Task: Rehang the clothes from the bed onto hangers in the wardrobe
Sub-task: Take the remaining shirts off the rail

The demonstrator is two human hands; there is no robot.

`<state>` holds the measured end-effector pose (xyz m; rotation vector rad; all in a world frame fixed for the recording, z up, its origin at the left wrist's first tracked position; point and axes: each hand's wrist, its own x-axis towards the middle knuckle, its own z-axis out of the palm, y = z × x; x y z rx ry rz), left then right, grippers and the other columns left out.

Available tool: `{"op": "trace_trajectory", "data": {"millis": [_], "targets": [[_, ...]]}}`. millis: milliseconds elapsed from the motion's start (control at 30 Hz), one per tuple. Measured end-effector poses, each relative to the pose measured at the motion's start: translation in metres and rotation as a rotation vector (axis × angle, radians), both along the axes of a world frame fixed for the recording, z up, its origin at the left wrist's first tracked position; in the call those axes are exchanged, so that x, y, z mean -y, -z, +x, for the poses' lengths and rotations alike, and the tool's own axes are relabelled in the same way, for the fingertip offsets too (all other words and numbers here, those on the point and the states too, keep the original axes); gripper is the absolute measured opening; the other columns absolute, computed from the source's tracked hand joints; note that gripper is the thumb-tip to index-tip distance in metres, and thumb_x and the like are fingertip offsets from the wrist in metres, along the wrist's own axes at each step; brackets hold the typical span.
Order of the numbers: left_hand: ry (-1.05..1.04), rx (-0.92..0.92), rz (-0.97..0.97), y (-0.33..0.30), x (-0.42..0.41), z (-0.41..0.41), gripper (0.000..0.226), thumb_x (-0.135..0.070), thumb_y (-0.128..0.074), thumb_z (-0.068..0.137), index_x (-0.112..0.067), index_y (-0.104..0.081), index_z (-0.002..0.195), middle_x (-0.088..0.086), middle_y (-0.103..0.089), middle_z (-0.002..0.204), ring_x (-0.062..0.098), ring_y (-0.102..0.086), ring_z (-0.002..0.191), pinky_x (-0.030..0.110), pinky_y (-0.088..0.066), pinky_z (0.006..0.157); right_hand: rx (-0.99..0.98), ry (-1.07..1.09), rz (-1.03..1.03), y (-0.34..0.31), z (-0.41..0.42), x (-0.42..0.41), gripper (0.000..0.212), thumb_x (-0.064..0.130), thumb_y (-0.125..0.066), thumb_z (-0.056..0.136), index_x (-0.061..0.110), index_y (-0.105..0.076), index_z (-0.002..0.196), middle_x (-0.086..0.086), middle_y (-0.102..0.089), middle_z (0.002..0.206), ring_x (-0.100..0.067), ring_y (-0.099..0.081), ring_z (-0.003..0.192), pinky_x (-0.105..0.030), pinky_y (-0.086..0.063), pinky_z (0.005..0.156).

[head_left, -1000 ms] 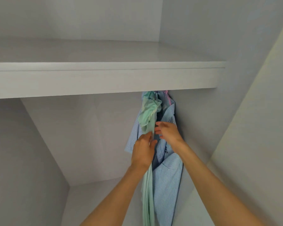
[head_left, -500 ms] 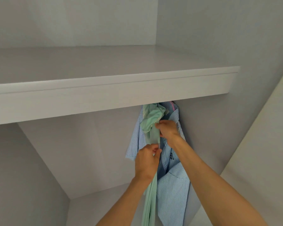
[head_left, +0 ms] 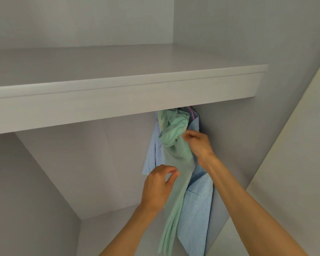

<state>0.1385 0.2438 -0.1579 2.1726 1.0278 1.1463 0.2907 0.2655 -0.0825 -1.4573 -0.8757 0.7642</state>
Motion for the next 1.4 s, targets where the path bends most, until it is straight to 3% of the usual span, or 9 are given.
{"op": "trace_trajectory", "data": {"millis": [133, 267, 533, 667, 800, 933, 1033, 1133, 1400], "targets": [[-0.129, -0.045, -0.035, 0.014, -0.014, -0.039, 0.012, -0.009, -0.061, 0.088, -0.010, -0.072, 0.095, 0.001, -0.070, 0.094, 0.009, -0.061, 0.084, 0.007, -0.038, 0.075, 0.128, 0.061, 0.048, -0.017, 0.012, 0.001, 0.019, 0.003, -0.050, 0.087, 0.001, -0.060, 0.071, -0.017, -0.038, 0.055, -0.002, -0.035, 0.056, -0.024, -0.030, 0.056], [-0.196, -0.060, -0.067, -0.001, -0.033, -0.052, 0.020, -0.007, -0.054, 0.091, -0.009, -0.068, 0.105, 0.003, -0.067, 0.105, 0.008, -0.056, 0.089, 0.010, -0.036, 0.079, 0.210, 0.020, 0.065, -0.020, 0.010, -0.001, 0.031, 0.001, -0.047, 0.088, 0.014, -0.040, 0.060, 0.002, -0.028, 0.057, -0.001, -0.022, 0.042, -0.018, -0.018, 0.043], [-0.267, -0.064, -0.081, -0.005, -0.037, -0.075, 0.032, -0.007, -0.049, 0.094, -0.007, -0.054, 0.125, 0.010, -0.053, 0.126, 0.023, -0.051, 0.115, 0.029, -0.039, 0.100, 0.325, -0.092, 0.068, 0.018, 0.004, 0.034, 0.016, 0.001, -0.050, 0.091, -0.009, -0.062, 0.087, -0.010, -0.053, 0.073, -0.013, -0.041, 0.068, -0.023, -0.035, 0.060], [-0.335, -0.077, -0.094, -0.008, -0.040, -0.094, 0.042, -0.009, -0.047, 0.095, -0.005, -0.041, 0.136, 0.015, -0.042, 0.139, 0.027, -0.039, 0.129, 0.024, -0.027, 0.105, 0.408, -0.172, 0.035, 0.026, 0.002, 0.050, 0.016, 0.002, -0.052, 0.091, 0.002, -0.067, 0.087, -0.006, -0.059, 0.075, -0.008, -0.047, 0.067, -0.014, -0.037, 0.059], [-0.349, -0.115, -0.143, -0.007, -0.042, -0.110, 0.043, -0.011, -0.044, 0.096, -0.005, -0.037, 0.139, 0.015, -0.039, 0.141, 0.027, -0.037, 0.131, 0.025, -0.026, 0.106, 0.331, -0.137, -0.006, 0.050, -0.002, 0.074, 0.029, 0.001, -0.049, 0.092, 0.016, -0.057, 0.068, 0.004, -0.049, 0.062, 0.001, -0.040, 0.053, -0.012, -0.031, 0.050], [-0.309, -0.135, -0.163, -0.002, -0.036, -0.111, 0.041, -0.010, -0.044, 0.096, -0.004, -0.040, 0.137, 0.014, -0.041, 0.140, 0.027, -0.039, 0.129, 0.019, -0.024, 0.101, 0.319, -0.111, -0.089, 0.074, -0.009, 0.086, 0.017, 0.001, -0.049, 0.092, 0.005, -0.060, 0.079, -0.003, -0.054, 0.071, -0.009, -0.042, 0.061, -0.019, -0.035, 0.058], [-0.258, -0.148, -0.194, 0.003, -0.032, -0.102, 0.038, -0.010, -0.044, 0.096, -0.005, -0.043, 0.134, 0.013, -0.043, 0.138, 0.026, -0.040, 0.128, 0.017, -0.024, 0.099, 0.283, -0.093, -0.132, 0.085, -0.010, 0.095, 0.015, 0.001, -0.049, 0.092, 0.002, -0.064, 0.088, -0.004, -0.059, 0.081, -0.011, -0.050, 0.073, -0.006, -0.037, 0.061], [-0.210, -0.174, -0.215, 0.012, -0.030, -0.095, 0.038, -0.008, -0.041, 0.097, -0.004, -0.042, 0.135, 0.013, -0.042, 0.139, 0.025, -0.039, 0.129, 0.014, -0.023, 0.098, 0.350, -0.107, -0.171, 0.091, -0.005, 0.104, 0.015, 0.001, -0.050, 0.092, -0.005, -0.064, 0.090, -0.015, -0.061, 0.086, -0.016, -0.050, 0.076, -0.008, -0.037, 0.061], [-0.208, -0.256, -0.185, 0.025, -0.053, -0.123, 0.042, -0.003, -0.037, 0.097, -0.005, -0.037, 0.139, 0.017, -0.034, 0.145, 0.030, -0.031, 0.136, 0.027, -0.019, 0.111, 0.585, -0.315, -0.051, 0.058, -0.007, 0.116, 0.014, 0.007, -0.054, 0.092, 0.003, -0.066, 0.092, -0.003, -0.057, 0.079, -0.009, -0.048, 0.070, -0.014, -0.036, 0.064]]}}
